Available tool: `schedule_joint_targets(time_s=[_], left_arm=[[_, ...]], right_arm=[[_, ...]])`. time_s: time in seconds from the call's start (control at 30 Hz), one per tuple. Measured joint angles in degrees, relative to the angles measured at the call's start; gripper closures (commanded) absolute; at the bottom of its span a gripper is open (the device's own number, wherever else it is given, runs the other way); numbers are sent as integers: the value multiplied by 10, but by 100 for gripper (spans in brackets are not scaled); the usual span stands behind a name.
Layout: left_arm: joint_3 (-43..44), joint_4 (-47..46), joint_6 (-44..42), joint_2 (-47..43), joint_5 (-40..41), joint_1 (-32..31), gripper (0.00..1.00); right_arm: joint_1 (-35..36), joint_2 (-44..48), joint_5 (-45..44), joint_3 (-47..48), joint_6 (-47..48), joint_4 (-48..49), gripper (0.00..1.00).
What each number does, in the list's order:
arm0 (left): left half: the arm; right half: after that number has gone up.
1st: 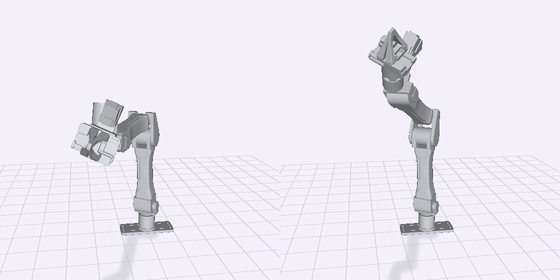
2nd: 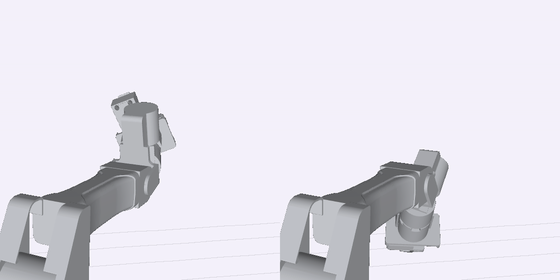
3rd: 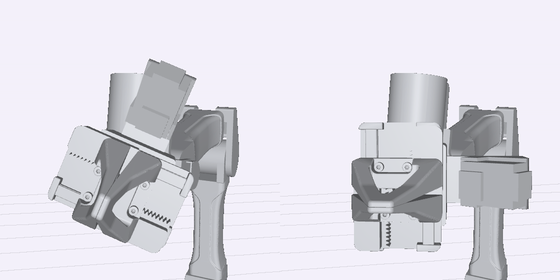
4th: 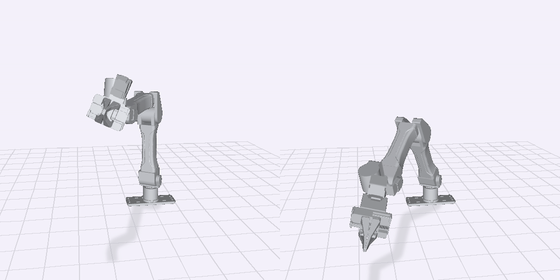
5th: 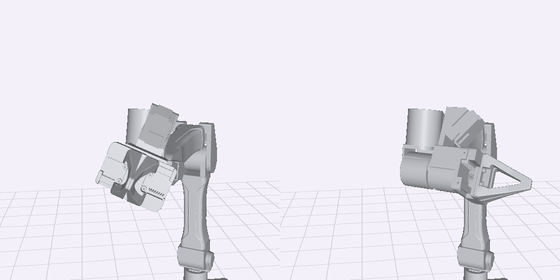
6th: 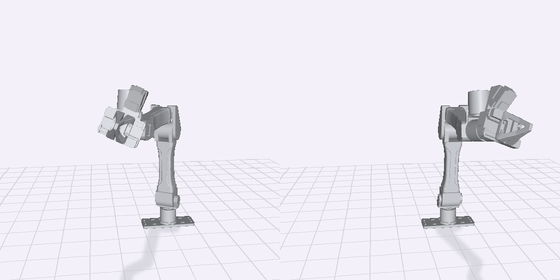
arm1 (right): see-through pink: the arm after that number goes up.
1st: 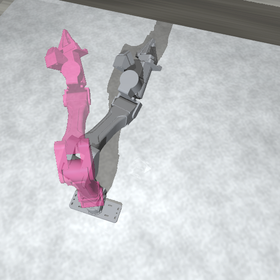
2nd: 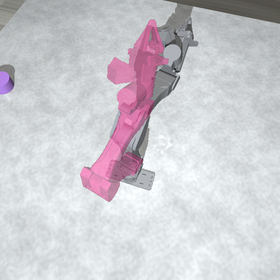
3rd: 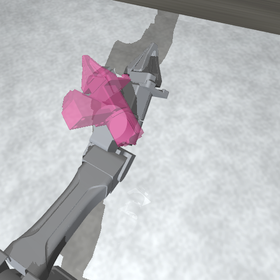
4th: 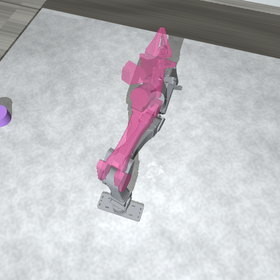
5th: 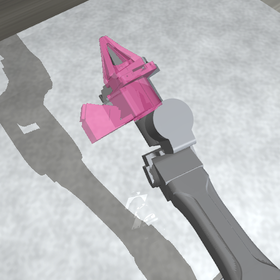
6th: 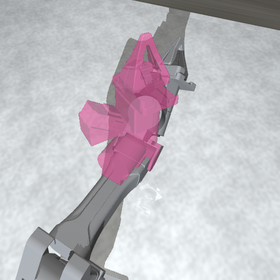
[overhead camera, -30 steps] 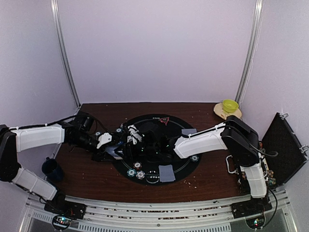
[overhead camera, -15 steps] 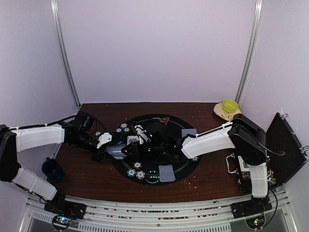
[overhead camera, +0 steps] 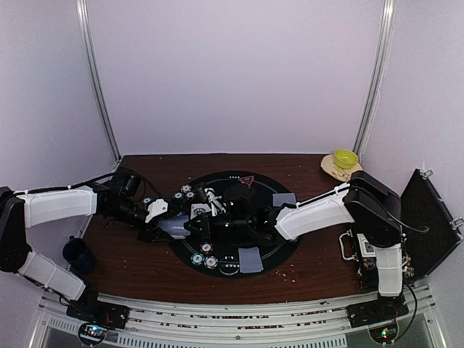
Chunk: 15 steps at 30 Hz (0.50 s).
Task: Distribute texas hold em gaming equipment
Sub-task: Pick up the poker card from the face-down deck piles.
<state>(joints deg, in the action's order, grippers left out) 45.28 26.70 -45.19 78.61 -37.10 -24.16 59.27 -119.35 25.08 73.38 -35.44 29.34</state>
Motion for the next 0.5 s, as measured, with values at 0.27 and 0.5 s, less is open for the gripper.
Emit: schedule_joint_targets(time_s=[0.27,0.5], left_arm=[[0,-1,0,0,-4,-1,53],[0,-1,0,0,-4,-1,53]], right_arm=[[-6,35,5,-38,-11,10,100],[-29,82,4,-78,-13,14,100]])
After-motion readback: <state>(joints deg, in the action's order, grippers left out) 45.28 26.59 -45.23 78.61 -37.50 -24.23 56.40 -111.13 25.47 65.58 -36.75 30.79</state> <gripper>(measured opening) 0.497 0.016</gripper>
